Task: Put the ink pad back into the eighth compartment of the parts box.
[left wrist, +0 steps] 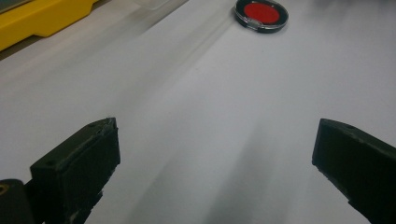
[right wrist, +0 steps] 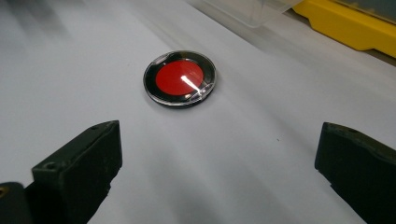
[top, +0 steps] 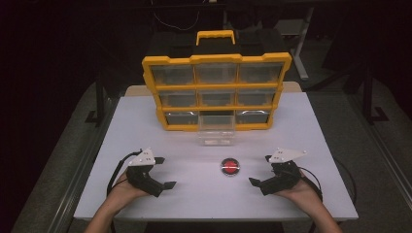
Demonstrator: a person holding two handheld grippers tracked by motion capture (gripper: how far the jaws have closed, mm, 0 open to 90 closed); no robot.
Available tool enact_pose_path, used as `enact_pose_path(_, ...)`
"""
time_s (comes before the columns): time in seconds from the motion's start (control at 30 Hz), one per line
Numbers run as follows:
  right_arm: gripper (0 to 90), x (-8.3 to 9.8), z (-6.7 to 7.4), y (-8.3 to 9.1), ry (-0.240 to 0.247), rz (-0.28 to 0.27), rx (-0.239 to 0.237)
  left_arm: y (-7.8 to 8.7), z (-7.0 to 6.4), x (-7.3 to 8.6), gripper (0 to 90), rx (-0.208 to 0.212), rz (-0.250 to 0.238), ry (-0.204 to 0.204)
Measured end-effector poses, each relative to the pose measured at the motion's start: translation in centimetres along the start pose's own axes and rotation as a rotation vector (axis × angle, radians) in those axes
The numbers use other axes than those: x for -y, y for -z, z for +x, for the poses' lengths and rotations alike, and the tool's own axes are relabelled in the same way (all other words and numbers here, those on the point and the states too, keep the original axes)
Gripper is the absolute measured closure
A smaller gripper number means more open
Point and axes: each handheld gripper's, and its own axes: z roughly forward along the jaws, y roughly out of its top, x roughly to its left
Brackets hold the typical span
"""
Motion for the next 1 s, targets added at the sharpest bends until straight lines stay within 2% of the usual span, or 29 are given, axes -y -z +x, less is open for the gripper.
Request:
enact_pose_path(0.5, 0.2, -0.9, -0.2, 0.0, 0.005, -0.005, -0.003, 0.0, 0.0, 0.1, 0.4, 0.007, 0.010, 0.002)
enact_pose_path(1.0, 0.2, -2.0, -0.3, -0.9, 0.012, 0.010, -0.023, 0.1, 0.1, 0.1, 0.4, 0.013, -0.001, 0.008)
